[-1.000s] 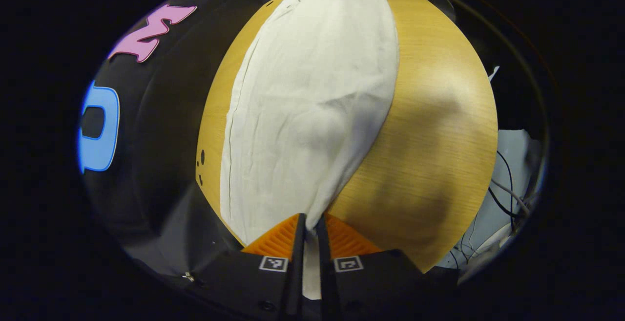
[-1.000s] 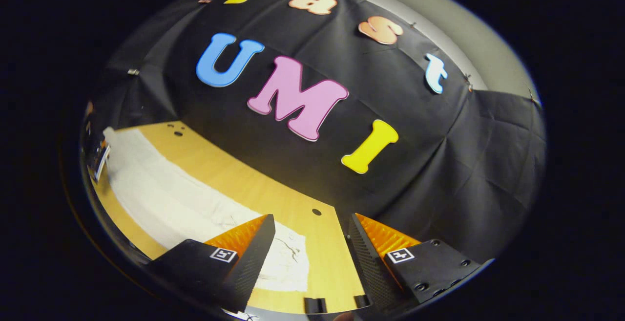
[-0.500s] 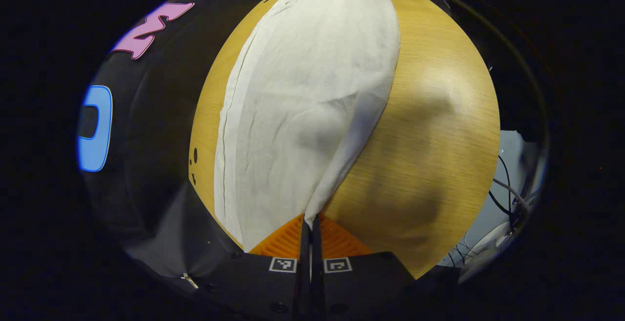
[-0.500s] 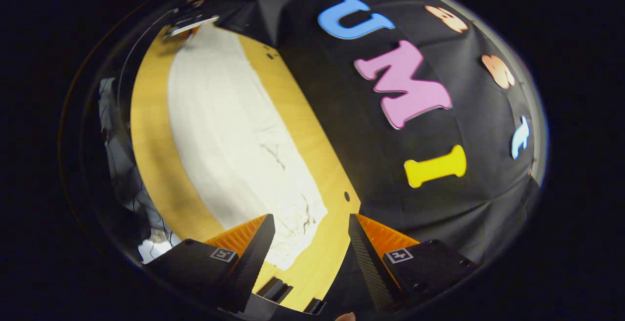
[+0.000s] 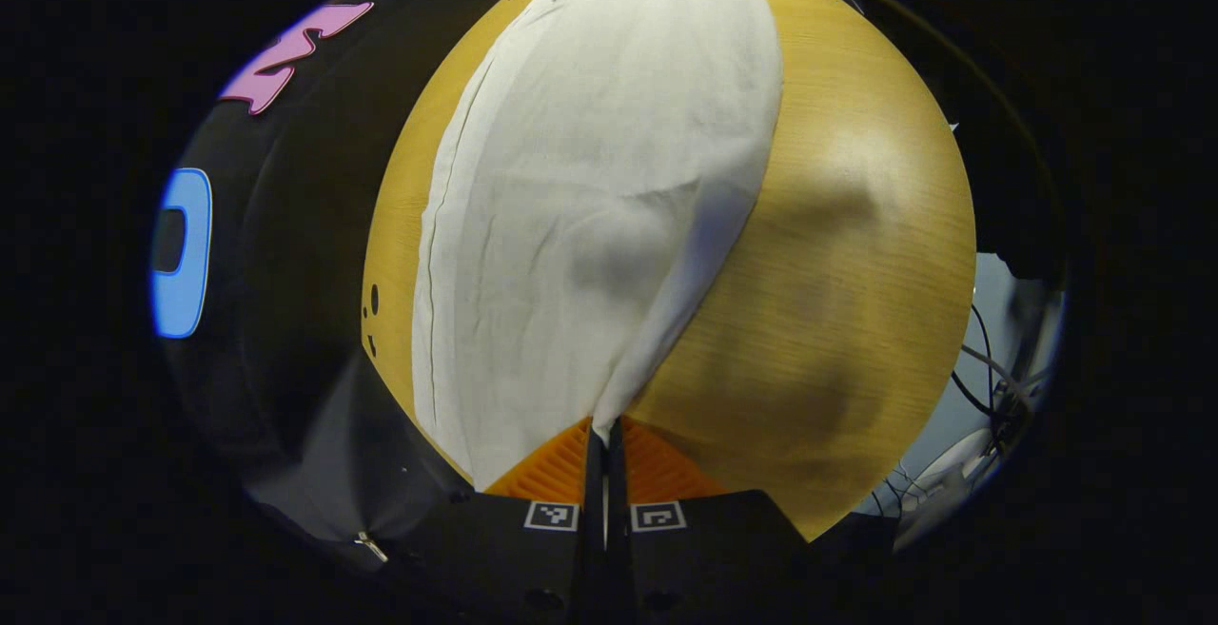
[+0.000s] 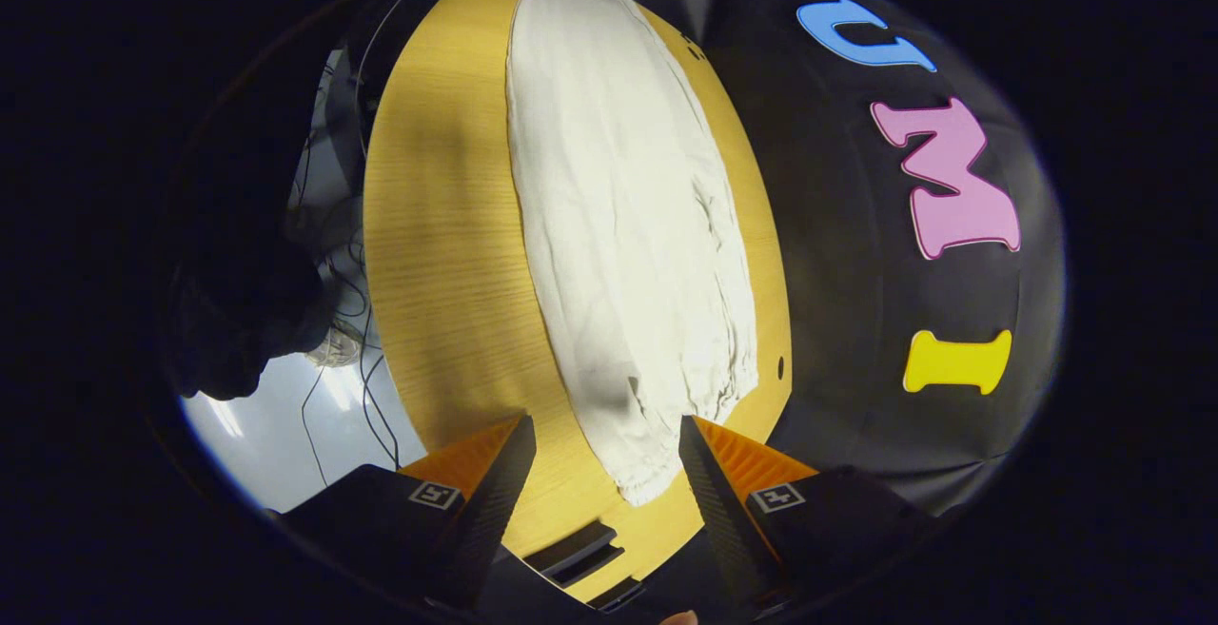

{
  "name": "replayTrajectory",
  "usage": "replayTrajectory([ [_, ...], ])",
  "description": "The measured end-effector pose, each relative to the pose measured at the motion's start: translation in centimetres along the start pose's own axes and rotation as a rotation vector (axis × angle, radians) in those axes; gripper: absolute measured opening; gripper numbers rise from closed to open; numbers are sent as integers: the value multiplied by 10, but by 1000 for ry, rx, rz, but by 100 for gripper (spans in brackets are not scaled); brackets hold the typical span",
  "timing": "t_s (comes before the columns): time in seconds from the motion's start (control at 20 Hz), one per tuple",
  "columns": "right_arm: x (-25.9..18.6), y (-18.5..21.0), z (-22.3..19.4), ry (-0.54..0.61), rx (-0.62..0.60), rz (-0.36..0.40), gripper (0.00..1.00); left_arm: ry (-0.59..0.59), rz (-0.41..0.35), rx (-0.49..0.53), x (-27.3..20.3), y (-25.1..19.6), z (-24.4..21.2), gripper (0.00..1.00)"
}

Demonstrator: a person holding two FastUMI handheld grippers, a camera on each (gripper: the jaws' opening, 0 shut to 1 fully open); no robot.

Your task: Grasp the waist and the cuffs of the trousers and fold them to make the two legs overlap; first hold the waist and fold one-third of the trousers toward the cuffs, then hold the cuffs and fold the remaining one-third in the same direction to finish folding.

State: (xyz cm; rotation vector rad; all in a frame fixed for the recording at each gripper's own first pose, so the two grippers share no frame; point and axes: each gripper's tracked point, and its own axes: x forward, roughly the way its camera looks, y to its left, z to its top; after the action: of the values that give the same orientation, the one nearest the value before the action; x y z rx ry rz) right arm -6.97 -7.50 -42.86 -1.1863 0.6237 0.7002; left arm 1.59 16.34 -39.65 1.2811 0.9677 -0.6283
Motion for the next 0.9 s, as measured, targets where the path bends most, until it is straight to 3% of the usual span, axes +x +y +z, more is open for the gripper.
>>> replayTrajectory([
  [0.05,6,-4,4,-10,-16,-9,85,4,-3,-4,0,0,0,6],
  [0.3,39,-26,27,-61,-38,-25,78,0,-11,-39,1,-1,1,6],
  [0.4,53,-27,25,-46,-28,-8,69,-7,-20,-66,1,-1,1,6],
  [0.5,60,-18,19,-17,-6,45,43,-10,-23,-76,1,-2,2,6],
  [0.55,59,-17,21,-20,-15,55,11,-8,-20,-70,1,-2,1,6],
  [0.75,41,-3,16,-37,-23,122,7,-9,3,0,1,-2,-1,6],
  [0.9,28,-12,22,-49,1,99,7,-9,-37,-16,2,-3,-8,5],
])
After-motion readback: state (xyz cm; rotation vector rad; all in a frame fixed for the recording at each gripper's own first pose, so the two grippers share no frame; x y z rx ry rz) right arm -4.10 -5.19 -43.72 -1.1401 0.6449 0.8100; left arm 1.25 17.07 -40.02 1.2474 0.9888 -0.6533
